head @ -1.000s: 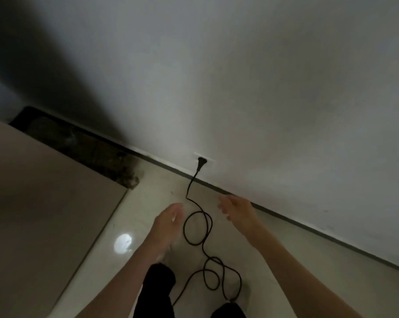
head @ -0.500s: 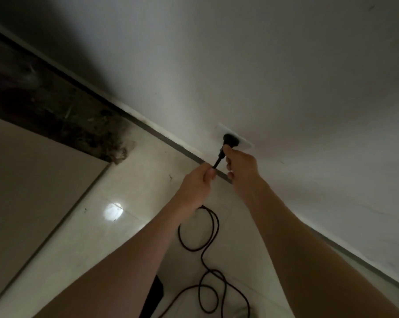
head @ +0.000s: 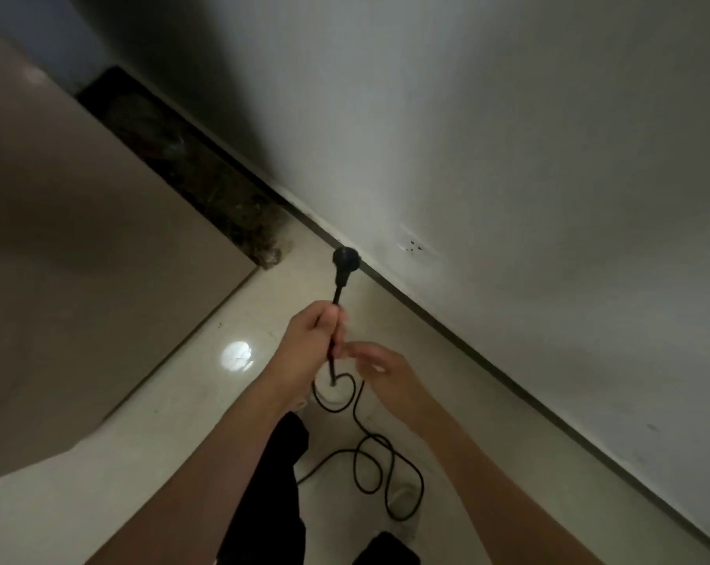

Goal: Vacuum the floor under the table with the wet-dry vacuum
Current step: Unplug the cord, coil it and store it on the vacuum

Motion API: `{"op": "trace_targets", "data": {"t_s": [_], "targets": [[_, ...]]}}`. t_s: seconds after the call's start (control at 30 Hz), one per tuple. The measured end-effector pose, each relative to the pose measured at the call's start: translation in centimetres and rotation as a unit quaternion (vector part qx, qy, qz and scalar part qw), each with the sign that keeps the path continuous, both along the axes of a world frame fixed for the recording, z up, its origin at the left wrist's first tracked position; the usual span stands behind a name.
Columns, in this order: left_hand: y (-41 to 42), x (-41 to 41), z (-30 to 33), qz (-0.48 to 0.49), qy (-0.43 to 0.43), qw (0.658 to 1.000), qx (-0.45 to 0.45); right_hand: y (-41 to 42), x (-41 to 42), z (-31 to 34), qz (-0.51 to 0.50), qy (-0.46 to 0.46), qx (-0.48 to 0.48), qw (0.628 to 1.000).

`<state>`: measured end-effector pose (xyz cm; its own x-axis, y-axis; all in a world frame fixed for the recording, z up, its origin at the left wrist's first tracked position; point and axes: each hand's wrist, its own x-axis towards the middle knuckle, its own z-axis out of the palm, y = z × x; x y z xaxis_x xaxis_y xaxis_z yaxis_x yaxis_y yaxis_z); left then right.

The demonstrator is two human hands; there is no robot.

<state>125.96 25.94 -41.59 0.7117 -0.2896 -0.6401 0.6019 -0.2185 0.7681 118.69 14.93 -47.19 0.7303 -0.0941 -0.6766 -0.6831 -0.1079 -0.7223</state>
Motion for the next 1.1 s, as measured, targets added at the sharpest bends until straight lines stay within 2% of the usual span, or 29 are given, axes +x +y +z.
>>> {"op": "trace_targets", "data": {"t_s": [0.13, 0.2, 0.27, 0.37, 0.47, 0.57, 0.63, 0.67, 0.73, 0.77, 0.83, 0.87, 0.9, 0.97, 1.03, 1.1], "targets": [[-0.2, -2.6, 8.8, 0.087, -0.018, 0.99, -0.111, -0.3, -1.9, 6.0, 0.185, -0.039, 0.037, 0.981], [0.4, -3.9, 13.7, 0.14, -0.044, 0.978, -0.15, 0.4, -3.2, 9.5, 0.214, -0.051, 0.021, 0.975], [1.7, -5.2, 18.6, 0.193, -0.078, 0.963, -0.173, 0.6, -3.8, 12.7, 0.205, -0.093, -0.043, 0.973], [5.1, -8.1, 23.9, 0.228, -0.128, 0.957, -0.128, 0.1, -4.1, 18.1, 0.166, -0.157, -0.127, 0.965], [9.2, -12.0, 27.2, 0.317, -0.115, 0.938, -0.081, 0.2, -4.3, 24.7, 0.097, -0.224, -0.12, 0.962], [13.0, -16.0, 29.2, 0.373, -0.062, 0.926, 0.007, 2.7, -4.5, 31.6, 0.165, -0.288, -0.131, 0.934], [15.6, -18.7, 30.1, 0.354, -0.065, 0.928, 0.098, 5.5, -4.8, 36.0, 0.225, -0.321, -0.121, 0.912], [16.9, -19.9, 30.5, 0.332, -0.099, 0.924, 0.161, 7.0, -5.0, 38.0, 0.261, -0.332, -0.119, 0.899], [19.5, -22.5, 32.5, 0.261, -0.183, 0.919, 0.232, 11.0, -6.2, 41.3, 0.35, -0.355, -0.124, 0.858], [20.8, -23.7, 33.3, 0.195, -0.212, 0.925, 0.247, 13.1, -7.0, 42.6, 0.387, -0.365, -0.127, 0.837], [22.7, -26.0, 35.0, 0.068, -0.217, 0.942, 0.248, 17.3, -9.1, 45.0, 0.43, -0.386, -0.122, 0.807], [23.4, -27.2, 35.8, 0.049, -0.207, 0.949, 0.233, 19.1, -10.1, 46.1, 0.434, -0.394, -0.113, 0.802], [24.2, -28.5, 36.5, 0.084, -0.203, 0.954, 0.204, 20.9, -11.1, 47.0, 0.429, -0.402, -0.1, 0.803], [26.3, -31.3, 37.9, 0.251, -0.191, 0.943, 0.105, 24.1, -12.9, 48.3, 0.426, -0.402, -0.069, 0.808], [29.2, -34.1, 39.2, 0.383, -0.18, 0.905, 0.04, 27.1, -14.7, 48.6, 0.455, -0.376, -0.035, 0.806], [32.2, -36.9, 40.8, 0.458, -0.174, 0.872, -0.015, 29.7, -16.6, 47.6, 0.49, -0.33, -0.002, 0.807]]}}
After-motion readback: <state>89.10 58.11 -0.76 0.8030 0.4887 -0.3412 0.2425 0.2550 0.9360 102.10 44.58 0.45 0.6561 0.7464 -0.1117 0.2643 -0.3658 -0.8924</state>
